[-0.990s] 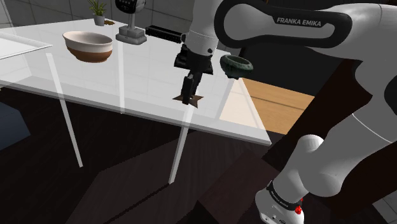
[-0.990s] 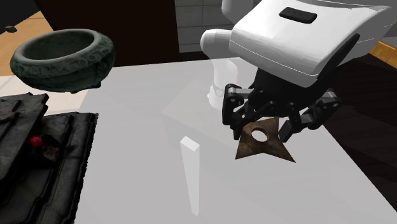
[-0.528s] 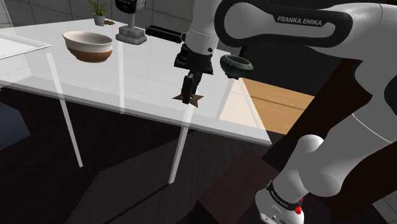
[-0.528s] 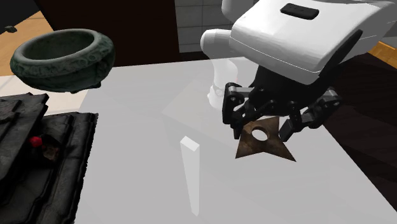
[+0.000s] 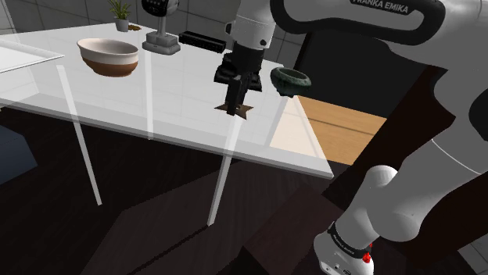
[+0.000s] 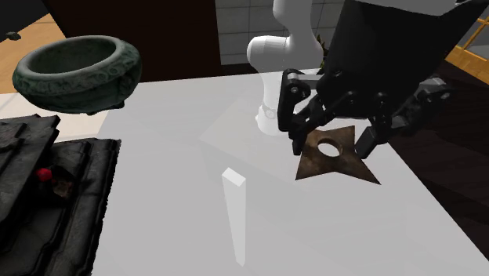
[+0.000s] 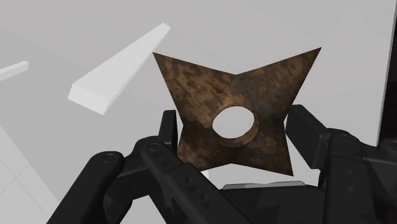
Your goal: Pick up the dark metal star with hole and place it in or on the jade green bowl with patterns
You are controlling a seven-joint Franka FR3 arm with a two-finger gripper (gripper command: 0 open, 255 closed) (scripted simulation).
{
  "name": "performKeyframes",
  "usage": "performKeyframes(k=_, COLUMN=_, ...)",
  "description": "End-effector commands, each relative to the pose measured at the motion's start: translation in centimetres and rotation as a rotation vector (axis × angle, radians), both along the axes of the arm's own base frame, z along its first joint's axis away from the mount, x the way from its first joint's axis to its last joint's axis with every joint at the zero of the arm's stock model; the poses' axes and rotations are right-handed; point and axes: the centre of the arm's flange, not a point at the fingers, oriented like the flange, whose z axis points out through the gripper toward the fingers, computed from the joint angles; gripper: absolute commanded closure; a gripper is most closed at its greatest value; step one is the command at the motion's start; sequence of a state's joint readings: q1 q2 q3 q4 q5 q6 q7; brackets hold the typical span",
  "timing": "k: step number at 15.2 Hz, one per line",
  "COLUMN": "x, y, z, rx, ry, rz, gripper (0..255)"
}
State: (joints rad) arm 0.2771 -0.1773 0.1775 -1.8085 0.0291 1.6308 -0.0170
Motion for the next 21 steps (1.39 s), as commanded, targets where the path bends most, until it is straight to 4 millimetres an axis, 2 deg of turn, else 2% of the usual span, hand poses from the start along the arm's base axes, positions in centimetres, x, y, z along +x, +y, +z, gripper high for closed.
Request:
performKeyframes(k=1, x=-0.1, y=0.0, z=1.1, rx=0.0, ry=0.0, rz=0.0, gripper=255)
performKeyframes(k=21, x=-0.1, y=0.0, z=11.7, rx=0.0, ry=0.0, rz=0.0, gripper=255)
